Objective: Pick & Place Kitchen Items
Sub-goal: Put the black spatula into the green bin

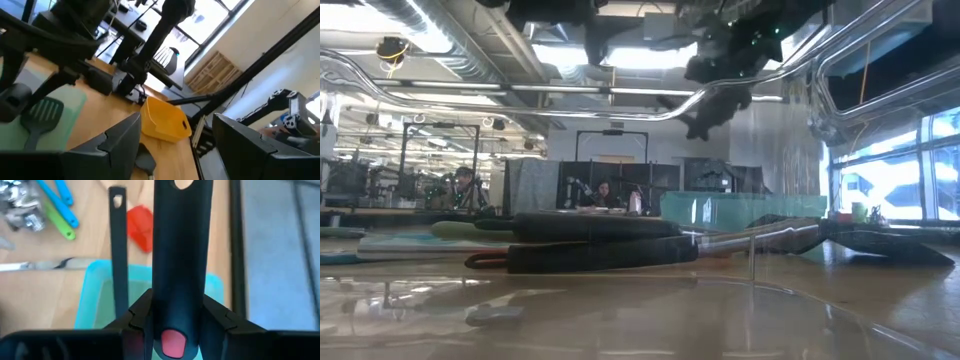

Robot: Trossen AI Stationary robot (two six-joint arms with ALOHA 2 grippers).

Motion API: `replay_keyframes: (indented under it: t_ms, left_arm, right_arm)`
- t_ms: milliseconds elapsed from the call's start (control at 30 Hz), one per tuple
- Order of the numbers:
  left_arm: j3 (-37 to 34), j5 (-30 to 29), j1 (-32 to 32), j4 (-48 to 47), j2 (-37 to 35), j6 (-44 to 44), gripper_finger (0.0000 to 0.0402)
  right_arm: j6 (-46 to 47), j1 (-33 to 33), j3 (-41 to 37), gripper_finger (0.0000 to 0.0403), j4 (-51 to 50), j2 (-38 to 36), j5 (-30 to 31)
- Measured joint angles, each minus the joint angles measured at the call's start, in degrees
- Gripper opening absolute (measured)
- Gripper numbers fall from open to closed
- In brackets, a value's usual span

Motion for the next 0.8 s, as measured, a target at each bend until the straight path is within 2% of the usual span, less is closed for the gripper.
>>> replay_keyframes:
  t_ms: [433, 800]
  left_arm:
    - [0.0, 0.3, 2.4, -1.7, 0.0, 0.0, 0.0239]
    - [0.0, 0.3, 2.3, -1.7, 0.0, 0.2, 0.0239]
  right_arm:
    - [-5.4, -3.2, 0.0, 0.0104, -1.3, 5.9, -2.1]
    - [-6.1, -3.8, 0.0, 0.0104, -0.5, 9.2, -2.1]
